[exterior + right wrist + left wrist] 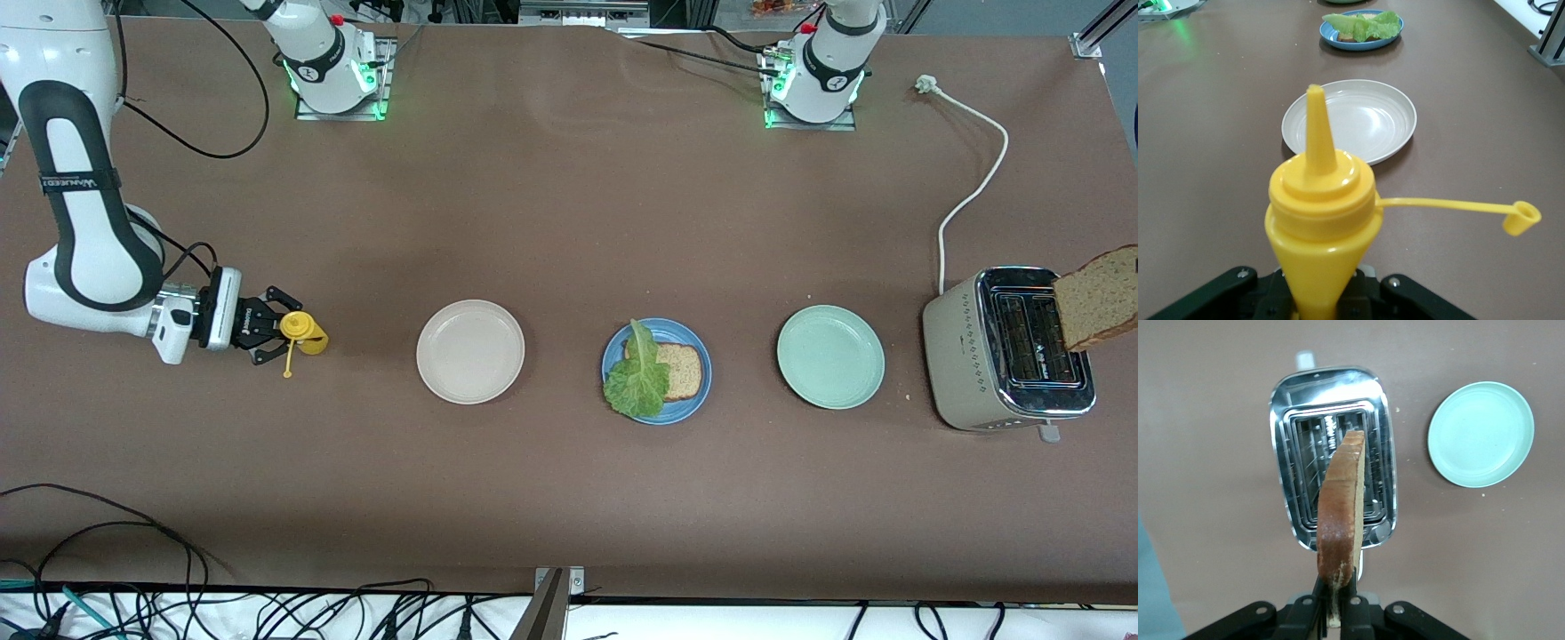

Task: Make sandwich in blue plate with both arms
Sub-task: 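Carry the bread slice with the left gripper toward the blue plate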

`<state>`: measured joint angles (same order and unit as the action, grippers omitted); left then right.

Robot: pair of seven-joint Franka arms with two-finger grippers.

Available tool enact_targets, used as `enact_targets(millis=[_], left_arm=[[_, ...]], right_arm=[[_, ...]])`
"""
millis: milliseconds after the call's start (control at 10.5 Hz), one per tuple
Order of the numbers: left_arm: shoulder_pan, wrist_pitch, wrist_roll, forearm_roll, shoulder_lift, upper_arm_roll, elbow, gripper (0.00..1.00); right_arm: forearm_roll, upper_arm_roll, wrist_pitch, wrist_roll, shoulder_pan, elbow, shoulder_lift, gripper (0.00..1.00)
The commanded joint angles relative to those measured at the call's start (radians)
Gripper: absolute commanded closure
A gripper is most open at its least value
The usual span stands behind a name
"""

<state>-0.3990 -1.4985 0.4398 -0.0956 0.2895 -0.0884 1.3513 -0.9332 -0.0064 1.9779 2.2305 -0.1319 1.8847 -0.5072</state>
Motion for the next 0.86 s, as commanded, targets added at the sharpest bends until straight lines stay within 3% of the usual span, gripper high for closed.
enact_targets(millis=[0,286,762], left_arm=[[0.020,0.030,-0.007,0.022,0.008,-0.063,-0.023,1.00],[0.094,0.026,-0.056,0.075,-0.012,-0.065,0.035,1.00],[0.129,-0.036,-0.275,0.455,0.002,-0.066,0.204,1.00]], right_arm=[[-0.112,0.005,-0.030,0.127,-0.035,0.016,0.000,1.00],[-0.150,0.003,-0.028,0.213,-0.038,0.027,-0.004,1.00],[-0.188,0.000,-0.040,0.330,-0.046,0.051,-0.016,1.00]])
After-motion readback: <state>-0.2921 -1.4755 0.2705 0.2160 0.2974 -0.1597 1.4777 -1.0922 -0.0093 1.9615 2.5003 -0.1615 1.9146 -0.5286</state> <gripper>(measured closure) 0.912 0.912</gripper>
